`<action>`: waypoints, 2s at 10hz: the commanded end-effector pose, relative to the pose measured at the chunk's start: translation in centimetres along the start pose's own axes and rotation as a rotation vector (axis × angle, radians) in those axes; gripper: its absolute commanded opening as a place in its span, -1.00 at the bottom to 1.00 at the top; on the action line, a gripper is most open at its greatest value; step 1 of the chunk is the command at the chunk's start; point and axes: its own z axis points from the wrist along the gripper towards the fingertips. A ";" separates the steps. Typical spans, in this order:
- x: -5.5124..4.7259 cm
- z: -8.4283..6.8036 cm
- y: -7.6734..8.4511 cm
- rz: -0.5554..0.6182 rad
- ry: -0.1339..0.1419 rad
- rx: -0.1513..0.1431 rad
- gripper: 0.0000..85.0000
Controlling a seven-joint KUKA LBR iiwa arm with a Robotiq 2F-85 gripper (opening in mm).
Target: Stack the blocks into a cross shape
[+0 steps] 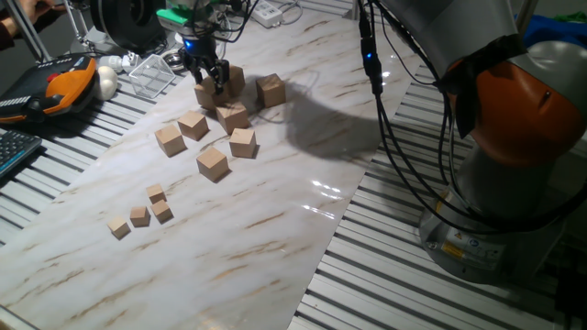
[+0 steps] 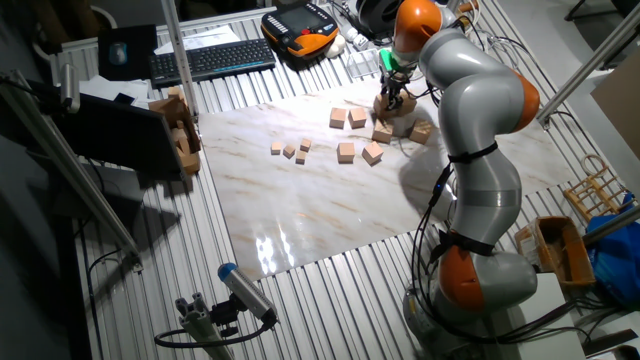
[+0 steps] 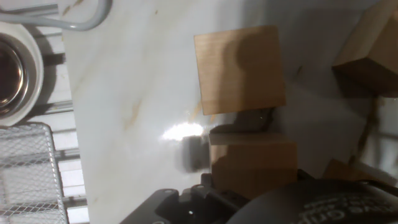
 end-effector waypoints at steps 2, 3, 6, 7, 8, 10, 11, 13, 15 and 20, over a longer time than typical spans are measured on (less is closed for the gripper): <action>0.0 0.0 0.0 0.000 0.001 0.000 -1.00; 0.0 0.0 0.1 -0.001 0.000 -0.002 -1.00; 0.0 -0.1 0.1 -0.024 -0.002 0.000 -1.00; 0.0 -0.2 0.1 -0.063 -0.001 0.003 -1.00; 0.0 -0.2 0.0 -0.099 0.002 0.003 -1.00; 0.0 -0.2 0.1 -0.190 0.006 0.003 -1.00; 0.0 -0.3 0.1 -0.253 0.006 0.001 -1.00; 0.0 -0.4 0.1 -0.339 0.001 -0.002 -1.00; 0.0 -0.4 0.1 -0.420 0.006 -0.001 -1.00; 0.1 -0.5 0.1 -0.665 0.014 0.008 -1.00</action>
